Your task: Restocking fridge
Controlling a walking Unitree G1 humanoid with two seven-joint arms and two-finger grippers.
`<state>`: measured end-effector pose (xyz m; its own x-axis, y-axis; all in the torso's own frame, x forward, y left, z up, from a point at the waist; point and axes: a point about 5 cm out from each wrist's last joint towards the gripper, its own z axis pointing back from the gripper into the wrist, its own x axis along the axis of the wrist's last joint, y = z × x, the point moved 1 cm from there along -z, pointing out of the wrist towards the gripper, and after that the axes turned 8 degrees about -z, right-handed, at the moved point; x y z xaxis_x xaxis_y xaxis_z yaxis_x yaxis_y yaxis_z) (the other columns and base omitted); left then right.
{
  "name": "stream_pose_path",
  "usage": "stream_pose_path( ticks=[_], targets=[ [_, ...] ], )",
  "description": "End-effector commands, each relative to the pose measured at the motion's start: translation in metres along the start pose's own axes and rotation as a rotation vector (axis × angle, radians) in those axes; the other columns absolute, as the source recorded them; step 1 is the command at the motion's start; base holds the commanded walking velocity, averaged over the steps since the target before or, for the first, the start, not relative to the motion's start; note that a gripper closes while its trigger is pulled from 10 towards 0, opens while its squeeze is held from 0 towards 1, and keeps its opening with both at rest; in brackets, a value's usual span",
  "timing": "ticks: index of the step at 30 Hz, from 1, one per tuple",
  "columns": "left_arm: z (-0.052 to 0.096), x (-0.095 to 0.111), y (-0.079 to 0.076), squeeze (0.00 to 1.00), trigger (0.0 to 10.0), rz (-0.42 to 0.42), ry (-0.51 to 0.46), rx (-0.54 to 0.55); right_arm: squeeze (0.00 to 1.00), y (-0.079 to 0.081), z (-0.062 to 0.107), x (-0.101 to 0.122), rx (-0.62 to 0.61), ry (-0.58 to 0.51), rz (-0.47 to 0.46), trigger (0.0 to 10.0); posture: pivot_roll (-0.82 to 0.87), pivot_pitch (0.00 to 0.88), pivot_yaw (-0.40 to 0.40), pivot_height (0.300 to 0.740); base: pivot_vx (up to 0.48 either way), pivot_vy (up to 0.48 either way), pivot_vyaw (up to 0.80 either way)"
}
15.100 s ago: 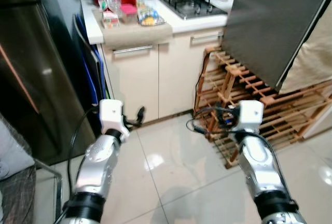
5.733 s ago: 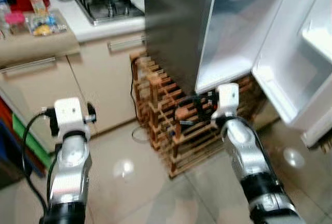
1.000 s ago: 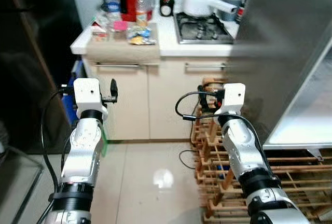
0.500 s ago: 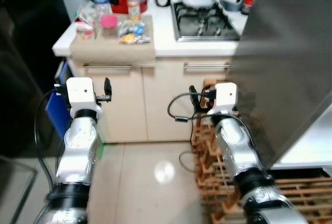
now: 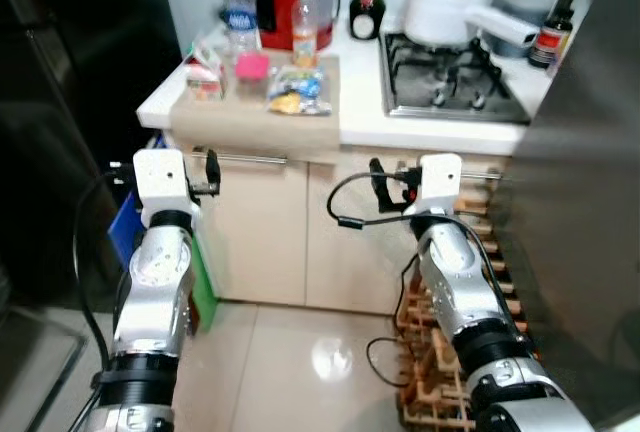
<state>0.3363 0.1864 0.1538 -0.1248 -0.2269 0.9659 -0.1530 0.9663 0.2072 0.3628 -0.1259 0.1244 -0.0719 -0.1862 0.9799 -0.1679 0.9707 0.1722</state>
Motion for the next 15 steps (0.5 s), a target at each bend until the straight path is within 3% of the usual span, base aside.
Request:
stream_pose_path(
  ticks=[1, 6, 11, 13, 15],
  targets=[
    [-0.005, 0.008, 0.007, 0.00, 10.0, -0.013, -0.029, 0.015, 0.00, 0.001, -0.001, 0.002, -0.010, -0.014, -0.016, 10.0, -0.02, 0.000, 0.011, 0.740, 0.439, 0.000, 0.00],
    [-0.008, 0.015, 0.010, 0.00, 10.0, -0.030, -0.058, 0.009, 0.00, 0.000, -0.002, 0.007, -0.016, -0.041, -0.010, 10.0, -0.02, 0.000, 0.010, 0.740, 0.440, 0.000, 0.00],
    [-0.011, 0.024, 0.011, 0.00, 10.0, -0.117, -0.086, -0.003, 0.00, -0.001, -0.002, 0.015, -0.029, -0.104, 0.018, 10.0, -0.02, 0.000, 0.009, 0.740, 0.447, 0.000, 0.00],
    [-0.016, 0.034, 0.014, 0.00, 10.0, -0.116, -0.108, 0.002, 0.00, 0.001, -0.003, 0.021, -0.027, -0.134, 0.021, 10.0, -0.02, 0.000, 0.010, 0.740, 0.458, 0.000, 0.00],
    [-0.024, 0.053, 0.018, 0.00, 10.0, -0.106, -0.169, -0.004, 0.00, 0.006, -0.008, 0.042, -0.032, -0.191, 0.018, 10.0, -0.02, 0.000, 0.009, 0.740, 0.458, 0.000, 0.00]
  ],
)
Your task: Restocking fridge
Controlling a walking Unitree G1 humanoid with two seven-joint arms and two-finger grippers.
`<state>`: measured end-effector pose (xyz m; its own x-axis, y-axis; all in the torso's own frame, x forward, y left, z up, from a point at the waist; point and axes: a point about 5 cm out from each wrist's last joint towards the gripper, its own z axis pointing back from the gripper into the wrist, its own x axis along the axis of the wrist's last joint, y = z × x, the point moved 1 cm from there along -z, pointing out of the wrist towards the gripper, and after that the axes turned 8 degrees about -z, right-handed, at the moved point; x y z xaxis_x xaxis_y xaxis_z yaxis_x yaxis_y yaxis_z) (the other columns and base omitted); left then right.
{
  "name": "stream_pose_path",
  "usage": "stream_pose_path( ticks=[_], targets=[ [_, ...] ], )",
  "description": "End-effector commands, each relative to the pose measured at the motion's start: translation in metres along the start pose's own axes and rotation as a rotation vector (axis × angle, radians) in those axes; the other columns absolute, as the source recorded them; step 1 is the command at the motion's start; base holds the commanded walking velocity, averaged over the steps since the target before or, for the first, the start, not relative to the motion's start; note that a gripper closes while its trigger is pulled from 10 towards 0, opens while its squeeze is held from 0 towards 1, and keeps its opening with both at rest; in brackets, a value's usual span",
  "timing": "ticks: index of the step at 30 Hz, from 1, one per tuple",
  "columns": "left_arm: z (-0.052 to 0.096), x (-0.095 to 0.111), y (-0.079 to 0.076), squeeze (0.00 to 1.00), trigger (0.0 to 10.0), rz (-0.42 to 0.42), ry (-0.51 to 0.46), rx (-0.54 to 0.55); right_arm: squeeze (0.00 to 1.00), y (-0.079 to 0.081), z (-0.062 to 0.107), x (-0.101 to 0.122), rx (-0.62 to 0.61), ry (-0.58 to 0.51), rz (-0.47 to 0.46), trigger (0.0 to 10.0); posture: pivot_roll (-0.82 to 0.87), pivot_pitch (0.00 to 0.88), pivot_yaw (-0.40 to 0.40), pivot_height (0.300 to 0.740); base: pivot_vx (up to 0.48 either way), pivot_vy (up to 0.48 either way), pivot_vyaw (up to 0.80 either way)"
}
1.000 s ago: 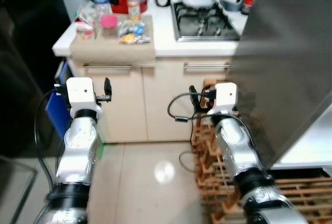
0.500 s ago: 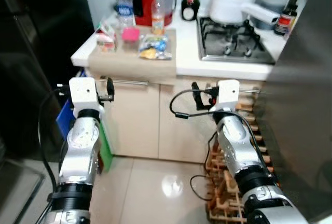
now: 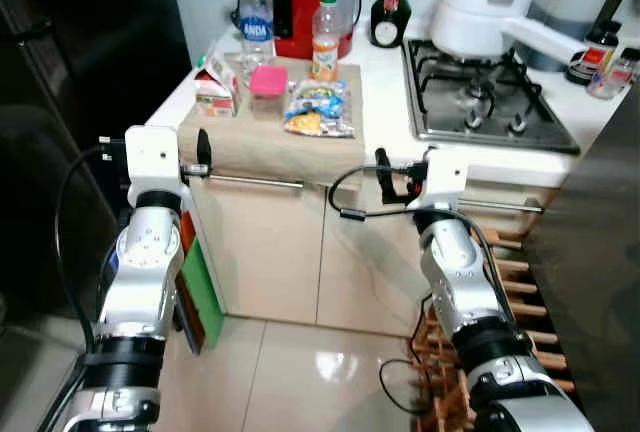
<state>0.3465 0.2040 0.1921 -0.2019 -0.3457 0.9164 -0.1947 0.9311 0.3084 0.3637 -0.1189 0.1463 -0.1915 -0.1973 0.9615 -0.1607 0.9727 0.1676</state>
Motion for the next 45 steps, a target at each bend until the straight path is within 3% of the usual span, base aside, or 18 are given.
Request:
stream_pose_path(
  ticks=[1, 3, 5, 6, 8, 12, 14, 17, 25, 26, 28, 30, 34, 39, 42, 45],
  targets=[
    [-0.009, 0.024, -0.002, 0.00, 10.0, 0.010, -0.080, -0.025, 0.00, -0.004, -0.007, 0.023, -0.025, -0.077, 0.009, 10.0, -0.02, 0.000, 0.009, 0.740, 0.458, 0.000, 0.00],
    [-0.011, 0.029, -0.001, 0.00, 10.0, 0.009, -0.100, -0.024, 0.00, -0.004, -0.008, 0.025, -0.025, -0.086, 0.005, 10.0, -0.02, 0.000, 0.008, 0.740, 0.458, 0.000, 0.00],
    [-0.016, 0.056, 0.004, 0.00, 10.0, -0.001, -0.214, -0.026, 0.00, -0.005, -0.010, 0.034, -0.029, -0.116, -0.006, 10.0, -0.02, 0.000, 0.007, 0.740, 0.461, 0.000, 0.00],
    [-0.016, 0.056, 0.004, 0.00, 10.0, -0.001, -0.214, -0.026, 0.00, -0.005, -0.010, 0.034, -0.029, -0.116, -0.006, 10.0, -0.02, 0.000, 0.007, 0.740, 0.461, 0.000, 0.00],
    [-0.021, 0.080, 0.011, 0.00, 10.0, -0.033, -0.289, -0.024, 0.00, -0.005, -0.011, 0.043, -0.026, -0.142, -0.012, 10.0, -0.02, 0.000, 0.005, 0.740, 0.471, 0.000, 0.00],
    [-0.032, 0.104, 0.022, 0.00, 10.0, -0.008, -0.345, -0.036, 0.00, -0.003, -0.012, 0.055, -0.019, -0.171, -0.015, 10.0, -0.02, 0.000, 0.005, 0.740, 0.480, 0.000, 0.00],
    [-0.038, 0.109, 0.023, 0.00, 10.0, -0.003, -0.342, -0.055, 0.00, -0.003, -0.012, 0.056, -0.018, -0.171, -0.015, 10.0, -0.02, 0.000, 0.004, 0.740, 0.480, 0.000, 0.00],
    [-0.059, 0.115, 0.028, 0.00, 10.0, 0.025, -0.308, -0.093, 0.00, -0.003, -0.011, 0.052, -0.016, -0.150, -0.010, 10.0, -0.02, 0.000, 0.008, 0.740, 0.480, 0.000, 0.00],
    [-0.083, 0.124, 0.037, 0.00, 10.0, 0.113, -0.261, -0.123, 0.00, -0.003, -0.002, 0.049, -0.022, -0.132, -0.010, 10.0, -0.04, 0.000, 0.033, 0.740, 0.480, 0.000, 0.00],
    [-0.093, 0.130, 0.042, 0.00, 10.0, 0.146, -0.248, -0.120, 0.00, -0.006, 0.002, 0.049, -0.030, -0.132, -0.009, 10.0, -0.05, 0.000, 0.039, 0.740, 0.480, 0.000, 0.00],
    [-0.097, 0.133, 0.043, 0.00, 10.0, 0.162, -0.239, -0.127, 0.00, -0.008, 0.004, 0.049, -0.034, -0.131, -0.007, 10.0, -0.06, 0.000, 0.041, 0.740, 0.409, 0.000, 0.00],
    [-0.106, 0.139, 0.043, 0.00, 10.0, 0.263, -0.208, -0.133, 0.00, -0.009, 0.007, 0.050, -0.037, -0.129, -0.005, 10.0, -0.07, 0.000, 0.047, 0.740, 0.000, 0.000, 0.00],
    [-0.113, 0.144, 0.040, 0.00, 10.0, 0.338, -0.178, -0.159, 0.00, -0.007, 0.008, 0.054, -0.031, -0.138, -0.003, 10.0, -0.08, 0.000, 0.052, 0.740, 0.000, 0.000, 0.00],
    [-0.119, 0.152, 0.031, 0.00, 10.0, 0.357, -0.169, -0.203, 0.00, -0.001, 0.013, 0.063, -0.007, -0.160, 0.014, 10.0, -0.10, 0.000, 0.062, 0.740, 0.000, 0.000, 0.00],
    [-0.121, 0.153, 0.027, 0.00, 10.0, 0.288, -0.154, -0.198, 0.00, -0.001, 0.016, 0.063, -0.012, -0.156, 0.017, 10.0, -0.11, 0.000, 0.068, 0.740, 0.000, 0.000, 0.00],
    [-0.121, 0.152, 0.023, 0.00, 10.0, 0.275, -0.140, -0.202, 0.00, -0.002, 0.017, 0.063, -0.016, -0.153, 0.017, 10.0, -0.11, 0.000, 0.071, 0.740, 0.000, 0.000, 0.00]
  ],
)
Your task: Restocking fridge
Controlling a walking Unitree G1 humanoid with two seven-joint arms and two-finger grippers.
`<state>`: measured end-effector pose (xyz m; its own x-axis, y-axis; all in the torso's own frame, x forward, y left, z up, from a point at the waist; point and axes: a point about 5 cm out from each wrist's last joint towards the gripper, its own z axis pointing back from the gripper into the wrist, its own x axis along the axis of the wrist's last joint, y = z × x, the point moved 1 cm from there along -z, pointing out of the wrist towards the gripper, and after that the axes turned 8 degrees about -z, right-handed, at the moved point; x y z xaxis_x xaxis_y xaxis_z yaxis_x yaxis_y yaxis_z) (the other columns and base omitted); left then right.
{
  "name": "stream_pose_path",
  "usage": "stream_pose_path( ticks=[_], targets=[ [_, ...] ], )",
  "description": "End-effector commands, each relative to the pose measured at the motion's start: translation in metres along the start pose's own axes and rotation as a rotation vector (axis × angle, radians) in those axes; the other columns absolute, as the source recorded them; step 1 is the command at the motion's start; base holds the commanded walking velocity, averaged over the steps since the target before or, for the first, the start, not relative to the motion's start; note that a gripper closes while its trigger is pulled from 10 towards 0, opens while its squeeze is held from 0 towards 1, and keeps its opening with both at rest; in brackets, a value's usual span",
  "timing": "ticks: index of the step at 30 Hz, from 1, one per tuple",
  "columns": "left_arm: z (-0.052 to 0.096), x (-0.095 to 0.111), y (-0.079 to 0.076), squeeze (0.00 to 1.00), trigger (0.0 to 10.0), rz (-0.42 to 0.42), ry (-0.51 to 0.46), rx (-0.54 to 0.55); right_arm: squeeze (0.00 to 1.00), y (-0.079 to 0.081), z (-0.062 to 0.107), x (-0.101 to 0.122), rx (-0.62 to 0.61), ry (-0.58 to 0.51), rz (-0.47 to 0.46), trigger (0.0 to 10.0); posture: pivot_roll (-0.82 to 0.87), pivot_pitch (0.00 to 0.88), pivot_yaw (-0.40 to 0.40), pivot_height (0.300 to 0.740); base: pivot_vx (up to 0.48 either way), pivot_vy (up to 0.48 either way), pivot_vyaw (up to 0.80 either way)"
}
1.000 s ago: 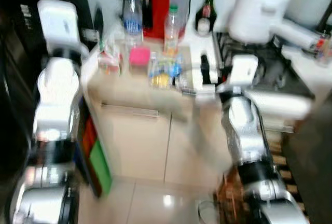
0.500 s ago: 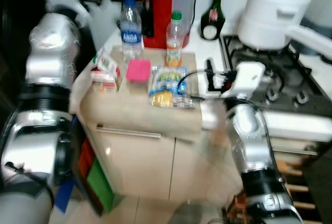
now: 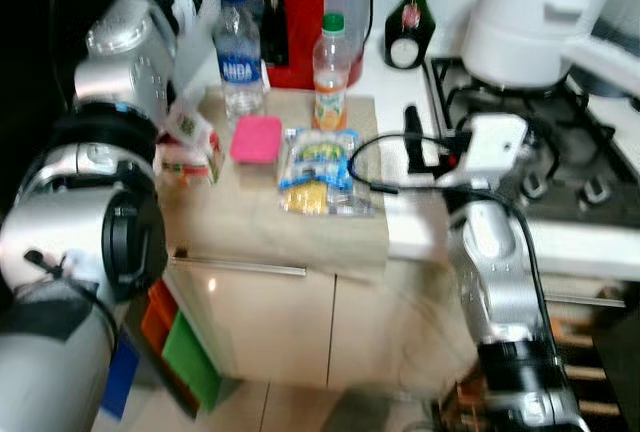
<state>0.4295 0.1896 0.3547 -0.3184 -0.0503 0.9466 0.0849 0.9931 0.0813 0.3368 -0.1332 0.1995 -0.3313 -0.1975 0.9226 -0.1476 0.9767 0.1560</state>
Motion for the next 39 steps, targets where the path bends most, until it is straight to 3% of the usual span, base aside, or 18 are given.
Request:
stream_pose_path(
  ticks=[1, 5, 6, 12, 20, 29, 39],
  targets=[
    [-0.003, 0.011, -0.002, 0.00, 10.0, -0.038, -0.020, 0.001, 0.00, -0.001, 0.001, 0.004, -0.007, -0.007, 0.002, 10.0, -0.12, 0.000, 0.074, 0.740, 0.000, 0.000, 0.00],
    [-0.004, 0.001, -0.011, 0.00, 10.0, -0.014, 0.017, -0.024, 0.00, -0.002, 0.005, 0.005, -0.010, 0.001, 0.003, 10.0, -0.13, 0.000, 0.084, 0.740, 0.000, 0.000, 0.00],
    [-0.004, -0.002, -0.013, 0.00, 10.0, -0.046, 0.027, -0.027, 0.00, -0.002, 0.006, 0.005, -0.012, 0.003, 0.004, 10.0, -0.14, 0.000, 0.087, 0.740, 0.000, 0.000, 0.00],
    [-0.003, -0.009, -0.006, 0.00, 10.0, -0.133, 0.063, 0.035, 0.00, -0.004, 0.016, 0.005, -0.023, 0.015, 0.010, 10.0, -0.16, 0.000, 0.106, 0.740, 0.000, 0.000, 0.00],
    [-0.002, -0.013, -0.003, 0.00, 10.0, -0.142, 0.082, 0.062, 0.00, -0.008, 0.027, 0.005, -0.048, 0.034, 0.021, 10.0, -0.19, 0.000, 0.128, 0.740, 0.000, 0.000, 0.00],
    [0.000, -0.023, -0.003, 0.00, 10.0, -0.077, 0.125, 0.075, 0.00, -0.011, 0.038, 0.006, -0.069, 0.061, 0.024, 10.0, -0.21, 0.000, 0.140, 0.740, 0.000, 0.000, 0.00],
    [0.005, -0.039, 0.002, 0.00, 10.0, -0.021, 0.182, 0.112, 0.00, 0.000, 0.048, 0.016, 0.034, 0.076, -0.004, 10.0, -0.25, 0.011, 0.139, 0.740, 0.000, 0.000, 0.00]
  ],
)
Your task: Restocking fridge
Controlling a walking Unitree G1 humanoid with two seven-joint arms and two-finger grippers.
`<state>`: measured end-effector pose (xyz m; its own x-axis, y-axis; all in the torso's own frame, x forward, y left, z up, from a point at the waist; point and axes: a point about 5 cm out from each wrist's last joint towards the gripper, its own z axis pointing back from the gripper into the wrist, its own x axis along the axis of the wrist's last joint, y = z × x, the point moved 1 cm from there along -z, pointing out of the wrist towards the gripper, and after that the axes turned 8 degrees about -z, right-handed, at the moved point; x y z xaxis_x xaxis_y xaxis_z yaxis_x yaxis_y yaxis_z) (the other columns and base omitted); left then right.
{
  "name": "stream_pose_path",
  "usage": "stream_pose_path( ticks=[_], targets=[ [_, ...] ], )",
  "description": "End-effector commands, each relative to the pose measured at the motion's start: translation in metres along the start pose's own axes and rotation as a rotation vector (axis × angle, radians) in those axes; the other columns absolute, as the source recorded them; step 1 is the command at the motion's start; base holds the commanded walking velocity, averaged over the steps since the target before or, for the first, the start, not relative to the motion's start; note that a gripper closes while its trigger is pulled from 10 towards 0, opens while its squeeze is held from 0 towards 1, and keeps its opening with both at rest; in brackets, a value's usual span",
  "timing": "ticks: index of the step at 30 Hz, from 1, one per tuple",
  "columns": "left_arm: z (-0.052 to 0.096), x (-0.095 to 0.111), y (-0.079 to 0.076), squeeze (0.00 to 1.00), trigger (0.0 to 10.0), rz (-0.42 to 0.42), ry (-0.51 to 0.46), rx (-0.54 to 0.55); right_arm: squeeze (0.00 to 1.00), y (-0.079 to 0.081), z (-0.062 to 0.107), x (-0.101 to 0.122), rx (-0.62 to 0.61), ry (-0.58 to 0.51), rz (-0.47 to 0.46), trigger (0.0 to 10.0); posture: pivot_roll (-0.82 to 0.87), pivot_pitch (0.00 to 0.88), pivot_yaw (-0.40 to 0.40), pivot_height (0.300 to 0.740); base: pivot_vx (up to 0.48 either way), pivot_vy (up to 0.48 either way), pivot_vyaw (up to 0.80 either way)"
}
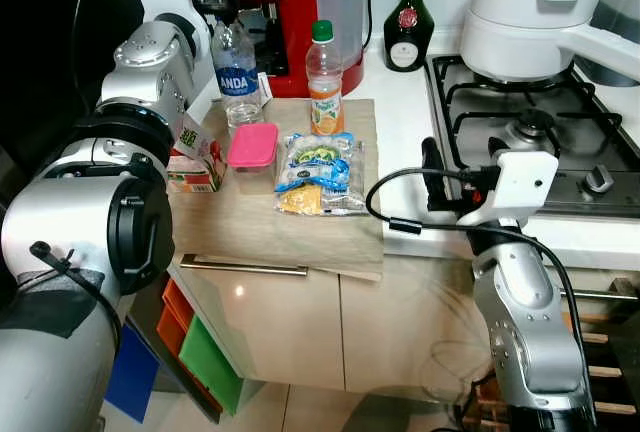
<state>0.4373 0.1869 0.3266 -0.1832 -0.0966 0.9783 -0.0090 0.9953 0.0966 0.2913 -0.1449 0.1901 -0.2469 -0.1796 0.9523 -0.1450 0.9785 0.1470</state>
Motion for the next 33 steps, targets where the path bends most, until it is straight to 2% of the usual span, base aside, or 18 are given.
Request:
stream_pose_path(
  ticks=[1, 7, 9, 17, 18, 19, 33],
  targets=[
    [0.002, -0.012, 0.007, 0.00, 10.0, 0.014, 0.048, 0.026, 0.00, 0.006, 0.002, 0.008, 0.038, -0.014, -0.009, 10.0, -0.25, 0.011, 0.139, 0.740, 0.000, 0.000, 0.00],
    [0.005, -0.023, 0.015, 0.00, 10.0, 0.016, 0.084, 0.060, 0.00, 0.010, 0.005, 0.010, 0.070, -0.001, 0.012, 10.0, -0.26, 0.021, 0.136, 0.740, 0.000, 0.000, 0.00],
    [0.008, -0.033, 0.019, 0.00, 10.0, 0.016, 0.114, 0.074, 0.00, 0.013, 0.008, 0.010, 0.095, 0.018, 0.018, 10.0, -0.28, 0.032, 0.130, 0.740, 0.000, 0.000, 0.00],
    [0.010, -0.042, 0.023, 0.00, 10.0, -0.006, 0.142, 0.089, 0.00, 0.010, 0.015, 0.013, 0.097, 0.039, 0.031, 10.0, -0.31, 0.047, 0.128, 0.740, 0.000, 0.000, 0.00],
    [0.011, -0.045, 0.024, 0.00, 0.8, -0.002, 0.154, 0.094, 0.00, 0.010, 0.016, 0.013, 0.096, 0.044, 0.034, 10.0, -0.31, 0.049, 0.128, 0.740, 0.000, 0.000, 0.00],
    [0.011, -0.047, 0.024, 0.00, 0.0, 0.001, 0.159, 0.094, 0.00, 0.009, 0.016, 0.014, 0.096, 0.046, 0.036, 10.0, -0.32, 0.049, 0.127, 0.740, 0.000, 0.000, 0.00],
    [0.012, -0.053, 0.019, 0.00, 0.0, 0.013, 0.175, 0.078, 0.00, 0.010, 0.018, 0.013, 0.099, 0.071, 0.039, 10.0, -0.32, 0.055, 0.128, 0.740, 0.000, 0.000, 0.00]
  ],
)
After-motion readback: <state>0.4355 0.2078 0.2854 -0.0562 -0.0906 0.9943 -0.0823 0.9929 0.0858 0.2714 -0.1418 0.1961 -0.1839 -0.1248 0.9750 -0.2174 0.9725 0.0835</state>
